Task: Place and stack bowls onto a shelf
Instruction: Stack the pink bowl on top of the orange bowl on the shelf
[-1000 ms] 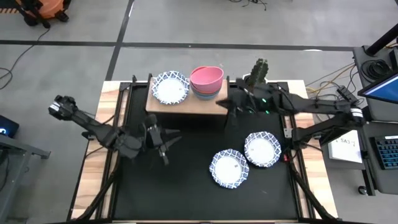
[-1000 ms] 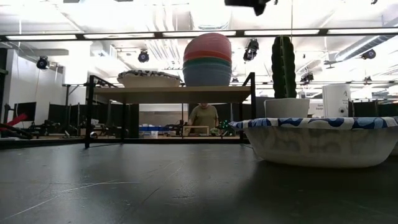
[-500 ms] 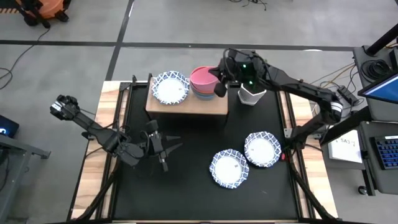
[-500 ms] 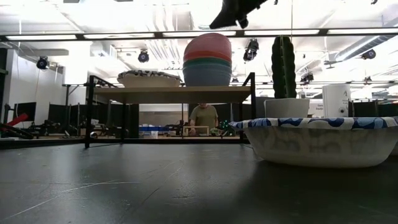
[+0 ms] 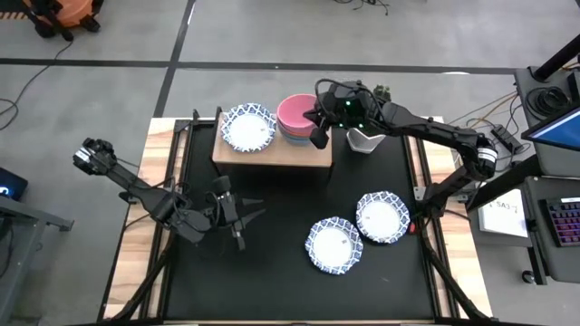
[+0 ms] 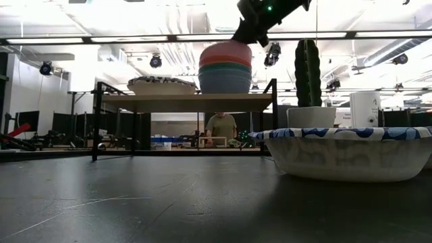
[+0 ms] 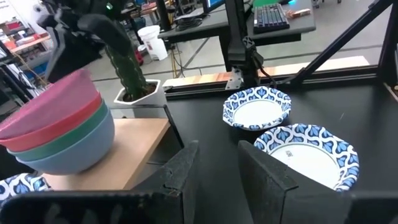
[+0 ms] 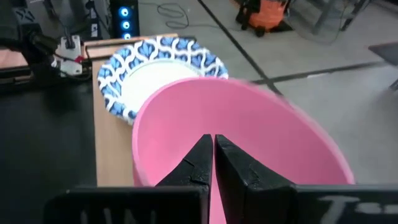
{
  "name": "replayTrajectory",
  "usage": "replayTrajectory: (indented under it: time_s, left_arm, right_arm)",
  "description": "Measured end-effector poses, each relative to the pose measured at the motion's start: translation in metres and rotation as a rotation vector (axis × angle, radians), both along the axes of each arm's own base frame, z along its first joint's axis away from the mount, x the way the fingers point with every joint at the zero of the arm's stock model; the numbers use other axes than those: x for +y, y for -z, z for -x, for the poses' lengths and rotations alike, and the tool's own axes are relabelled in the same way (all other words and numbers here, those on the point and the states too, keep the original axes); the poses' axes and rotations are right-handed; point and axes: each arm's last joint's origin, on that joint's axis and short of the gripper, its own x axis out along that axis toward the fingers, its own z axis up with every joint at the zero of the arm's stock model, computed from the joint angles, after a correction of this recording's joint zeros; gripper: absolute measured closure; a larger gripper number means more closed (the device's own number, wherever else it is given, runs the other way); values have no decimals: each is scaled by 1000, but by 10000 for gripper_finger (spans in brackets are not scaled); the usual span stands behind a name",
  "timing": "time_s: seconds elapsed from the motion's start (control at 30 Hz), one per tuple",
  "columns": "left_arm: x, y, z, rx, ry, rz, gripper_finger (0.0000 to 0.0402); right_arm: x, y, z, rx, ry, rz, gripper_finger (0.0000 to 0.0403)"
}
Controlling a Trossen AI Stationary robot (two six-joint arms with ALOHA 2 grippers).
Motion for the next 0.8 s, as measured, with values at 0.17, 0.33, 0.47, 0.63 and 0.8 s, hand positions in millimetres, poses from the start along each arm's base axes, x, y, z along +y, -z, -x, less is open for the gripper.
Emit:
replayTrajectory:
  time_s: [0.17,0.33,0.47,0.63,0.8]
  left_arm:
    - [0,1,0,-6,-3,12,309]
    - [0,1,0,-8,-4,18,309]
    - [0,1,0,-20,-12,52,309]
    - [-3,9,-5,-6,-21,70,309]
    - [-4,18,-18,1,-71,62,309]
  right_arm:
    - [1,10,0,24,2,-21,394]
    - [2,11,-1,23,-2,-22,394]
    - [13,2,1,-4,-29,-9,394]
    - [37,-12,10,-49,-86,9,394]
    - [62,-16,29,-78,-138,0,394]
